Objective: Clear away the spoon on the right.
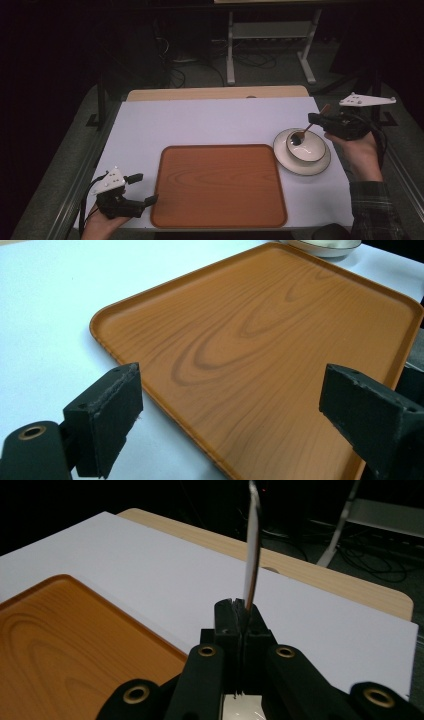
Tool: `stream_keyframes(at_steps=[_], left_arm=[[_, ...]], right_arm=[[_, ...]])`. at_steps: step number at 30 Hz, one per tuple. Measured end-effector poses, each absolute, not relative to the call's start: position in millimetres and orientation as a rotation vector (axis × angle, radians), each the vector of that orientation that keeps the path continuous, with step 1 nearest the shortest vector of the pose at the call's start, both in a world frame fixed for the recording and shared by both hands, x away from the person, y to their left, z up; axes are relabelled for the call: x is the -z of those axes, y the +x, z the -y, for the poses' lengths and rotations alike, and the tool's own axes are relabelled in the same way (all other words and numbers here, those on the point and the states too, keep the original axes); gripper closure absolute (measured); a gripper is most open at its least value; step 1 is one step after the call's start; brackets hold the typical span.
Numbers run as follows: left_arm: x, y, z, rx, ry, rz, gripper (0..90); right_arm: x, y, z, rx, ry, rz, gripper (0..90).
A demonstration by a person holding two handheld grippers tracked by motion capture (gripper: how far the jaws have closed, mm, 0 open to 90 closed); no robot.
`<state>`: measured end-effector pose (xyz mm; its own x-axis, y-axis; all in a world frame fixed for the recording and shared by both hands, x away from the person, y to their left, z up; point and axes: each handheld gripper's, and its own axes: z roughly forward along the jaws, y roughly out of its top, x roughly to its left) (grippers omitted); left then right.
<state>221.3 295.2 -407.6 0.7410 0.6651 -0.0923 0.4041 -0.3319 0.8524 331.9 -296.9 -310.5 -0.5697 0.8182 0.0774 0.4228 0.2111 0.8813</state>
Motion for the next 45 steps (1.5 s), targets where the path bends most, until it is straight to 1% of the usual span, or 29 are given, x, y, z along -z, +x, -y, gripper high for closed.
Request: stream_keyframes(at_steps=[6,10,12,17,27,37,45], left_arm=[[408,221,-295,-0.338,1.970,-0.811,9.6],[407,221,-295,-0.339,1.972,-0.807,9.6],[407,221,-295,-0.339,1.973,-0.807,9.6],[407,221,-295,-0.339,1.973,-0.806,9.6],[407,221,-296,-0.339,1.973,-0.805,9.6],[407,221,-296,-0.337,1.972,-0.803,9.6],[407,221,-295,-0.337,1.975,-0.802,9.7]], right_arm=[[308,330,286,-1.326,1.112,-2.121,88.2],[309,330,266,-1.298,1.064,-2.185,88.2],[310,330,263,-1.292,1.054,-2.197,88.2],[320,334,240,-1.245,1.006,-2.283,88.3],[337,336,213,-1.150,0.950,-2.400,88.2],[352,338,198,-1.058,0.921,-2.484,88.2],[357,341,193,-1.035,0.919,-2.502,88.2]])
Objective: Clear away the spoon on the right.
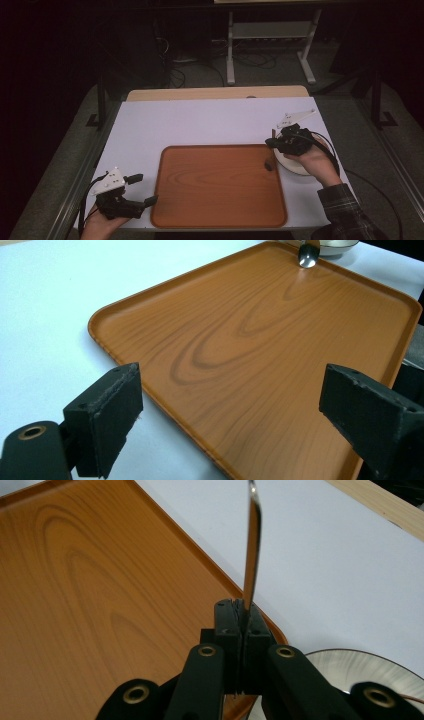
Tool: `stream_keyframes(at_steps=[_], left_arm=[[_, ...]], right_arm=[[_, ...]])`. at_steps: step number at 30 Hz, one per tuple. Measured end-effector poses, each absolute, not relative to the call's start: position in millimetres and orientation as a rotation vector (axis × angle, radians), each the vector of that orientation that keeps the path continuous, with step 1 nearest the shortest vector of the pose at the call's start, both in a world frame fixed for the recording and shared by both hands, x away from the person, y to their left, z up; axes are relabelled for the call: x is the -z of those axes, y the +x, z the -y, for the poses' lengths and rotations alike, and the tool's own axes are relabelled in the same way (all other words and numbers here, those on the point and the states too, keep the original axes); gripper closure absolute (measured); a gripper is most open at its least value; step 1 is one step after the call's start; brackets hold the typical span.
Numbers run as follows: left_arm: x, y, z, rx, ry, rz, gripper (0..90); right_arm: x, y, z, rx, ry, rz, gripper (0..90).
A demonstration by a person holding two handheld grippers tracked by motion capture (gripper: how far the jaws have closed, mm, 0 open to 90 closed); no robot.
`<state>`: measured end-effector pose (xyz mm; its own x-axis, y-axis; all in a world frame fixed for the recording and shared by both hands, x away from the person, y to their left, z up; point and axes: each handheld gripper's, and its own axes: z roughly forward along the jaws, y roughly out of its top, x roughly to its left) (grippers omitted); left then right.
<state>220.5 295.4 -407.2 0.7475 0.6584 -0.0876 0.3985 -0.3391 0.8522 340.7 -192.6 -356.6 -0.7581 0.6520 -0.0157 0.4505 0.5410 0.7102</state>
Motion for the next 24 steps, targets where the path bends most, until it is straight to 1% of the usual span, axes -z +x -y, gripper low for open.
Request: stream_keyframes(at_steps=[24], left_arm=[[407,220,-295,-0.343,1.982,-0.804,9.7]], right_arm=[[372,359,158,-1.058,0.862,-2.534,88.2]])
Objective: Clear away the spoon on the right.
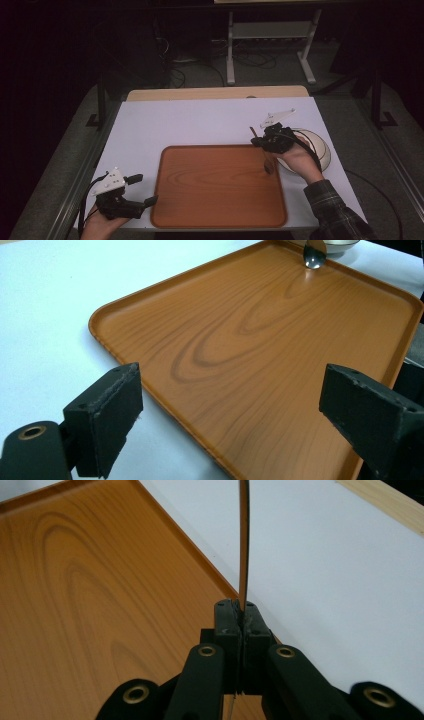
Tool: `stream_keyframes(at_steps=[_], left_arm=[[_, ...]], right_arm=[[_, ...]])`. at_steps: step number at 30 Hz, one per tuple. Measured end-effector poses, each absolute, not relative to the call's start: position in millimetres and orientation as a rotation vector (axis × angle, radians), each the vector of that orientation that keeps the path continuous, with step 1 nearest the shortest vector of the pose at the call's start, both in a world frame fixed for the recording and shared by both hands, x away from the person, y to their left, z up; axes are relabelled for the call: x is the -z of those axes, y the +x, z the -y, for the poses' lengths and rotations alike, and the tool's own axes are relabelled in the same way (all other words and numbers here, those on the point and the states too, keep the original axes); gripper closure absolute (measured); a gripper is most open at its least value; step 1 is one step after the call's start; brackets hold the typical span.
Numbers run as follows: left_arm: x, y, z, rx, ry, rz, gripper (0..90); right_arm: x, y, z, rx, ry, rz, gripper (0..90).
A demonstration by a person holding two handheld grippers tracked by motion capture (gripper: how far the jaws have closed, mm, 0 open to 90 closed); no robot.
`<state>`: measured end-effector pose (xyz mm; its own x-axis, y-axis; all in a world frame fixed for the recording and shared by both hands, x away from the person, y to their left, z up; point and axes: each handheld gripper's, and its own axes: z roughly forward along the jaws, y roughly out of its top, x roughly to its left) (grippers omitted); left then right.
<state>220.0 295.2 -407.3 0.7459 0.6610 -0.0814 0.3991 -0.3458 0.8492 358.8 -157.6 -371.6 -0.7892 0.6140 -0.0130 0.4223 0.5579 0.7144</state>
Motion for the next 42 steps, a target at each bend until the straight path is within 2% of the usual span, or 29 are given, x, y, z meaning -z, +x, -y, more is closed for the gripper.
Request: stream_keyframes(at_steps=[31,42], left_arm=[[407,219,-296,-0.344,1.978,-0.802,9.6],[407,219,-296,-0.344,1.977,-0.804,9.6]], right_arm=[[414,368,127,-0.899,0.857,-2.676,86.1],[421,368,121,-0.851,0.828,-2.701,79.6]])
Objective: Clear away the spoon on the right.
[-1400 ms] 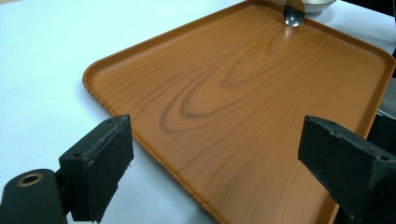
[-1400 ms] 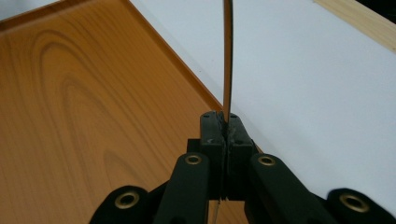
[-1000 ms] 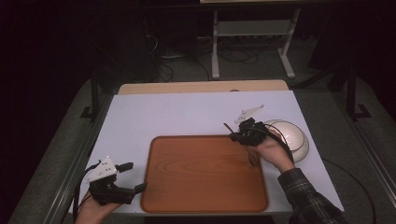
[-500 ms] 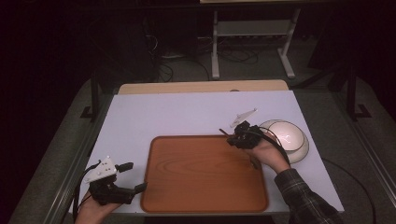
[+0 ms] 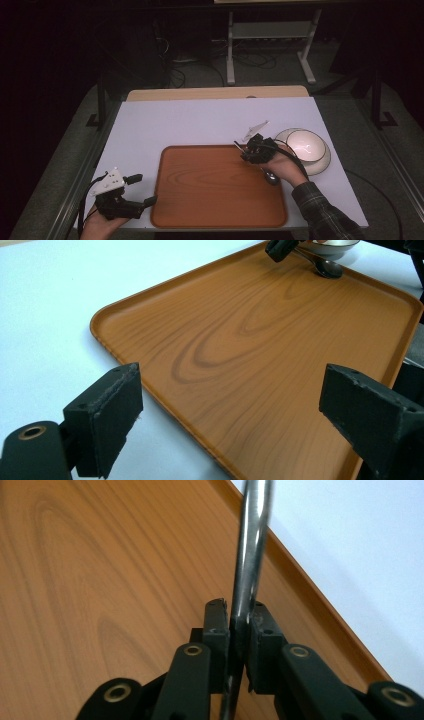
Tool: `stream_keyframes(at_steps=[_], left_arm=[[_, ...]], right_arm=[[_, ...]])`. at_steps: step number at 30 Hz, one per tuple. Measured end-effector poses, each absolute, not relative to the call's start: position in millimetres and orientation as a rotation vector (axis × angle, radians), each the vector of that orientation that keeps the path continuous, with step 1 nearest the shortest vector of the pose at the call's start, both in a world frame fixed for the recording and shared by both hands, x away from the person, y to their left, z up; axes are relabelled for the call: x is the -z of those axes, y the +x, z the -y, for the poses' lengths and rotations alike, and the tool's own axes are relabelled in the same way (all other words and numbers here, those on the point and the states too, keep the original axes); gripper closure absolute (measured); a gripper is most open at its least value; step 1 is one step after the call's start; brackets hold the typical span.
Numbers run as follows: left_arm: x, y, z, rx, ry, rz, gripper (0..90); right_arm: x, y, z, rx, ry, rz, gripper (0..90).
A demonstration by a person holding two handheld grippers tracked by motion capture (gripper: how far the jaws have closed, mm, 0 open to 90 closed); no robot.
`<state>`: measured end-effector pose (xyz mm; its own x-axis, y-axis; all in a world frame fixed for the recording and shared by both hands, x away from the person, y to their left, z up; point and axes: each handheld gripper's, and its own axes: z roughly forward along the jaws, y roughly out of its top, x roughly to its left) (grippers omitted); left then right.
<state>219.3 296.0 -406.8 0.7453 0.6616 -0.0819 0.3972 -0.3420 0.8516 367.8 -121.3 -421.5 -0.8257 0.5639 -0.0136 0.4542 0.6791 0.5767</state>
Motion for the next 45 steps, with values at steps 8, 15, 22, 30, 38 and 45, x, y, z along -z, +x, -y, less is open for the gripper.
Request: stream_keyframes(at_steps=[8,15,22,30,38,45], left_arm=[[407,220,-296,-0.343,1.979,-0.802,9.6],[407,220,-295,-0.343,1.981,-0.800,9.7],[407,220,-295,-0.342,1.979,-0.798,9.6],[407,220,-296,-0.339,1.980,-0.797,9.6],[407,220,-296,-0.337,1.977,-0.796,9.6],[406,219,-296,-0.339,1.979,-0.792,9.6]], right_arm=[[423,368,123,-0.859,0.846,-2.694,68.3],[421,367,127,-0.945,0.901,-2.669,42.9],[411,362,139,-1.092,0.924,-2.583,24.3],[406,350,153,-1.145,0.903,-2.490,12.8],[399,327,171,-1.193,0.861,-2.417,10.3],[396,312,188,-1.270,0.862,-2.359,9.5]])
